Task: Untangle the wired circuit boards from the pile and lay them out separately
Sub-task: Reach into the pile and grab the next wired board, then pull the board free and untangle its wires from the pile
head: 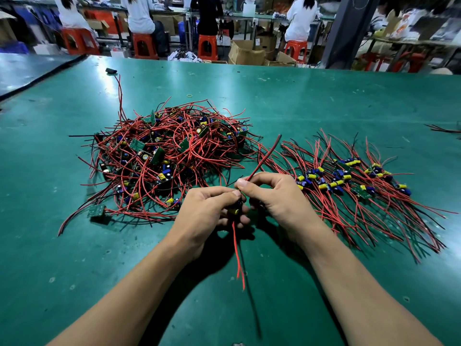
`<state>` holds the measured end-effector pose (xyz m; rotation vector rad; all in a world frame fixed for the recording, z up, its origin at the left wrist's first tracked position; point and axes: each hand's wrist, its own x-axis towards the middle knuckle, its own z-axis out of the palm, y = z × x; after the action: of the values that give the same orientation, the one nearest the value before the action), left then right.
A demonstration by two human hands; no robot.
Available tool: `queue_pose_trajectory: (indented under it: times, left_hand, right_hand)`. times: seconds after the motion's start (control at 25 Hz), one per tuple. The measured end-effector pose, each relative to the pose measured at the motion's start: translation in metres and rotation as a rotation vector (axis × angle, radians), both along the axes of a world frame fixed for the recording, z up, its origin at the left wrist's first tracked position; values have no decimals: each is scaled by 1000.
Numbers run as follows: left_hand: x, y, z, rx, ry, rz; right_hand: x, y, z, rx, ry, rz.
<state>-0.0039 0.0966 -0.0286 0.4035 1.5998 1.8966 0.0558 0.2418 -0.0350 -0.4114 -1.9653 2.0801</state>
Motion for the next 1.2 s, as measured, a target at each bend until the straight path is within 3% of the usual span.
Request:
queue_pose_trajectory:
  times: [0.08, 0.16, 0.32, 0.48, 0.64, 0.96, 1.08, 1.2]
  left_hand:
    - [1, 1, 0, -20, 4, -7]
    - [2, 2, 0, -42, 20, -25]
    - [2, 1, 0, -70, 36, -63]
    - [3, 0, -1, -76, 40, -70]
    - [2, 0, -1, -95, 45, -49]
    - [1, 0, -1, -100, 34, -60]
    - [1, -1, -1, -98, 32, -53]
    - [2, -1, -1, -79, 21, -36]
  right_hand:
    - [-1, 6, -2, 202, -5, -113]
    - [-2, 11, -4, 231, 23, -201]
    - [-5, 16, -3, 116, 8, -335]
    - [-7, 21, 2, -136, 34, -399]
    - [-6, 21, 12, -361, 119, -344]
    - [1, 23, 25, -580, 161, -322]
    - [0, 23, 22, -611, 179, -318]
    - [-1, 25, 15, -403, 187, -308]
